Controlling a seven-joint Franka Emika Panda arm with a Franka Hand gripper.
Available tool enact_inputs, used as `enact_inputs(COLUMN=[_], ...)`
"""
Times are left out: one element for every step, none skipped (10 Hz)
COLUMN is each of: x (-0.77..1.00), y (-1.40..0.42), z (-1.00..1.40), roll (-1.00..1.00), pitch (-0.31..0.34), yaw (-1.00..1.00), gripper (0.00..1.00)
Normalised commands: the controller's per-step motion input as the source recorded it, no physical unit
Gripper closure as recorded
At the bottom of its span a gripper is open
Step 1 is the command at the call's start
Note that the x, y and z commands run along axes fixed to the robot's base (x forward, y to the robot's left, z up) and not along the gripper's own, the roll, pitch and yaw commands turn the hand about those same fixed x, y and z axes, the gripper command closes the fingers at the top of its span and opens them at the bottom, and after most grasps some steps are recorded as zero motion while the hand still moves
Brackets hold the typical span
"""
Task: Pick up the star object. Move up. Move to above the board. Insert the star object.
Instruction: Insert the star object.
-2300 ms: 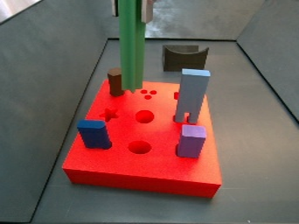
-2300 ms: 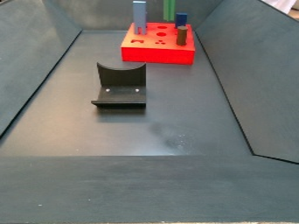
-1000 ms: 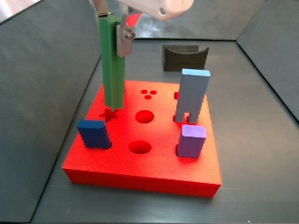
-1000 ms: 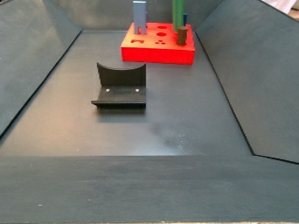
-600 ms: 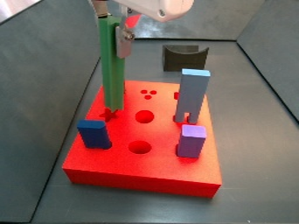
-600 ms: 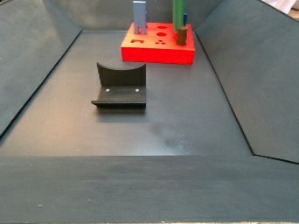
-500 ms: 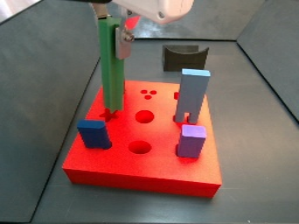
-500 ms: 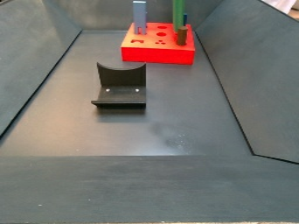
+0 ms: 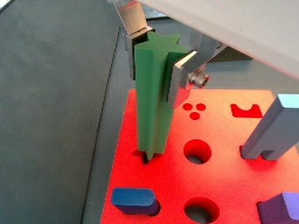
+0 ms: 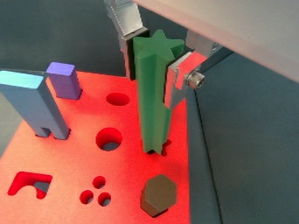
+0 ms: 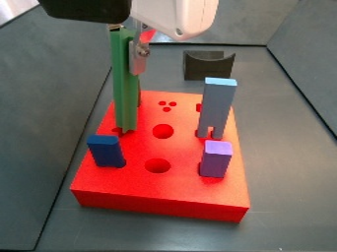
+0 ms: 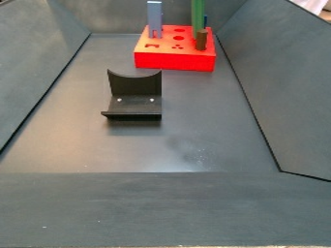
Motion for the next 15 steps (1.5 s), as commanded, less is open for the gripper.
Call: enact_inputs(x=[0.00,-0.03,-0.02,-0.02,-0.07,-0.08,-0.10,-0.07,-0.02,-0.01,0.00,0.00,0.00,0.00,0.00], y=[-0.01,0.00,0.00,0.00,0.00,0.00,0.00,0.00,-0.01,-0.06,-0.05,-0.04,-0.02,0.00,0.00], z=[-0.07,-0.03,-0.01,0.00,-0.01,-0.01,-0.01,-0.01,-0.05,-0.08,-0.10,-0.11,-0.13,-0.19,-0.37], roll=[0.00,0.00,0.00,0.00,0.00,0.00,0.00,0.00,0.00,0.00,-0.01,-0.01,0.00,-0.01,-0.04], pitch=[0.000,0.000,0.000,0.000,0.000,0.000,0.000,0.000,0.000,0.000,-0.014,-0.027,-0.026,-0.059,-0.100], yaw=[0.00,0.00,0.00,0.00,0.00,0.00,0.00,0.00,0.00,-0.03,-0.04,-0.03,-0.02,-0.01,0.00], gripper=[1.00,1.00,1.00,1.00,1.00,1.00,1.00,1.00,1.00,1.00,1.00,1.00,1.00,1.00,1.00])
